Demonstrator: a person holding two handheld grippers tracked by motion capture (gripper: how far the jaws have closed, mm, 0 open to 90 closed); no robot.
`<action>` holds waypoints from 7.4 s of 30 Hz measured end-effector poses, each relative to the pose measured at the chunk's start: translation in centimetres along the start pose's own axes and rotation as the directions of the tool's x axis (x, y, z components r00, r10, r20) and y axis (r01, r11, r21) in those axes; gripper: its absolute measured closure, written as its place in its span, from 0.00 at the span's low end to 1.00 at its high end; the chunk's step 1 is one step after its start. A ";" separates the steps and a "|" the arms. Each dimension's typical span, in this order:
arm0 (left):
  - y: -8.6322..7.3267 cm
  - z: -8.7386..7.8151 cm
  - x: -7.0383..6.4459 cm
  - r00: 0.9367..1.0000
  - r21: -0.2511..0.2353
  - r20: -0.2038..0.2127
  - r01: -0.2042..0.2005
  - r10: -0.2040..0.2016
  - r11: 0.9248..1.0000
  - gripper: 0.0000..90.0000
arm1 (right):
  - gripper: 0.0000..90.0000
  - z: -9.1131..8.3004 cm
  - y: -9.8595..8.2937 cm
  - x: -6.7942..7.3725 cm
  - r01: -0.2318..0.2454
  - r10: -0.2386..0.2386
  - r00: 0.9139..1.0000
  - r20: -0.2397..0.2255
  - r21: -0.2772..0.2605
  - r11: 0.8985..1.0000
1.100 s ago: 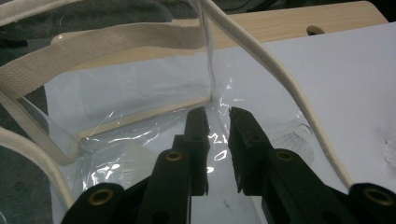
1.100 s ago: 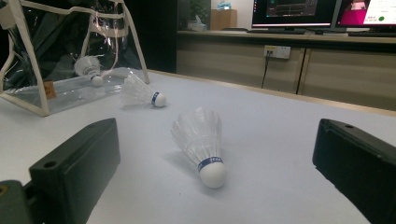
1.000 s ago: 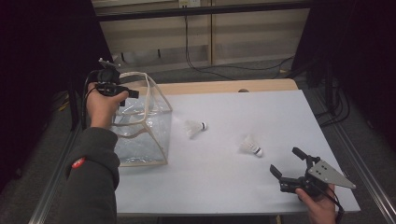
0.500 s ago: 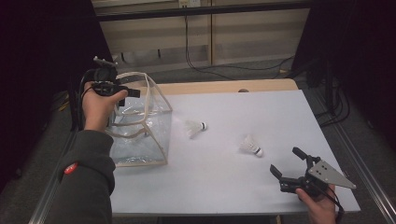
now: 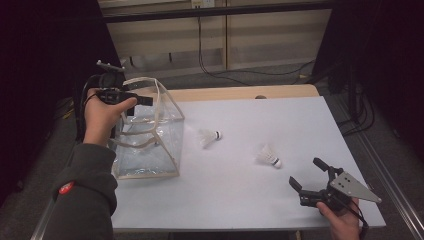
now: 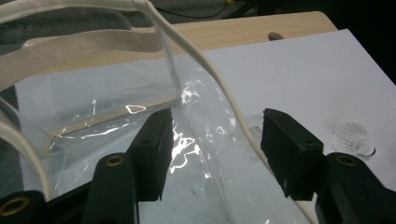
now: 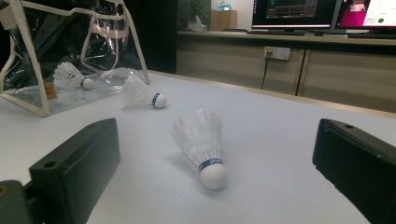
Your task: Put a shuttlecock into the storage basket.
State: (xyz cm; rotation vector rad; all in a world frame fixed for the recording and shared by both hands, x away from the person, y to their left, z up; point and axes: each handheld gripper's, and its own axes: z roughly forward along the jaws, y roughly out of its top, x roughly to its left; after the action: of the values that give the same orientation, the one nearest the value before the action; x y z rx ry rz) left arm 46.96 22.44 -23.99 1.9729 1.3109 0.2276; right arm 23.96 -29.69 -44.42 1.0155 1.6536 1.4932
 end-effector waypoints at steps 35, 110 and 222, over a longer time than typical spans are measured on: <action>-0.3 -0.3 -3.7 0.987 -0.026 0.136 -0.081 0.084 0.996 0.24 | 0.01 -0.1 0.1 0.1 -0.004 0.004 1.000 -0.007 0.004 1.000; -3.0 4.8 -10.6 0.928 0.000 0.312 -0.212 0.202 0.977 0.07 | 0.01 0.0 0.1 0.2 0.011 -0.011 1.000 -0.015 0.003 1.000; -9.4 13.6 -15.3 0.848 0.032 0.409 -0.382 0.336 0.924 0.08 | 0.02 0.0 0.2 0.2 0.013 -0.013 1.000 -0.015 0.005 1.000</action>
State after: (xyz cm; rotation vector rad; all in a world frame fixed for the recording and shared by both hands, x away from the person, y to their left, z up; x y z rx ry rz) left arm 40.18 4.77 -36.08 2.2081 0.6997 -0.0752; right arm 23.86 -29.53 -44.25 0.9966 1.6725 1.4920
